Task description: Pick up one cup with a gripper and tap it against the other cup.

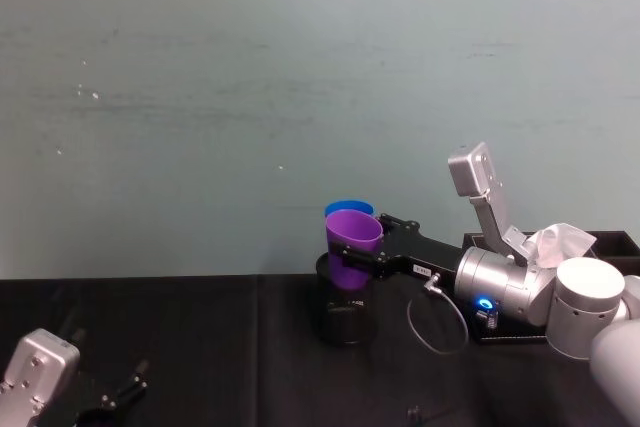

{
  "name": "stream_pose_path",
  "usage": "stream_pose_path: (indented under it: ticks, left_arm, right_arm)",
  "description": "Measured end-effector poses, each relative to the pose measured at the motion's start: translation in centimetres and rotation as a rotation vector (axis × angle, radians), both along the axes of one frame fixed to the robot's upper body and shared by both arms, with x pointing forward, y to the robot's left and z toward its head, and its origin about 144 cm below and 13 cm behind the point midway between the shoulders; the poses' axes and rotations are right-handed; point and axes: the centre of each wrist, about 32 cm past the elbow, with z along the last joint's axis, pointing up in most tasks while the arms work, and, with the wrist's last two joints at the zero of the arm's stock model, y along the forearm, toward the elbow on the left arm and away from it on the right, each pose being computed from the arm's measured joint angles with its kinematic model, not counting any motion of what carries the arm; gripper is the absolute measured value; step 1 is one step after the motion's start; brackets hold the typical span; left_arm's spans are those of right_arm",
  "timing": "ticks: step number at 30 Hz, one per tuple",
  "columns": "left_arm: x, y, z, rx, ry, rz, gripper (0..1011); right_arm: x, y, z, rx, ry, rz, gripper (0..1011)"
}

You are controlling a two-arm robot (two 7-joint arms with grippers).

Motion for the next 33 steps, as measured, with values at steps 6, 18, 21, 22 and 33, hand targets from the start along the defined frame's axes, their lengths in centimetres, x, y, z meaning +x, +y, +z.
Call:
stream_pose_path:
  ticks: [6, 18, 21, 22, 33]
  left_arm:
    - [0.00, 0.00, 0.00, 0.000, 0.000, 0.000, 1000]
    - [0.00, 0.00, 0.00, 0.000, 0.000, 0.000, 1000]
    - [0.00, 0.00, 0.00, 0.000, 0.000, 0.000, 1000]
    - [0.00, 0.00, 0.00, 0.000, 0.000, 0.000, 1000]
    - [0.00, 0.00, 0.00, 0.000, 0.000, 0.000, 1000]
  right_arm:
    - [0.00, 0.00, 0.00, 0.000, 0.000, 0.000, 726]
    - [0.00, 0.00, 0.00, 0.000, 0.000, 0.000, 726]
    - [0.00, 0.00, 0.00, 0.000, 0.000, 0.000, 726]
    - [0.00, 0.00, 0.00, 0.000, 0.000, 0.000, 726]
    - [0.00, 0.00, 0.00, 0.000, 0.000, 0.000, 726]
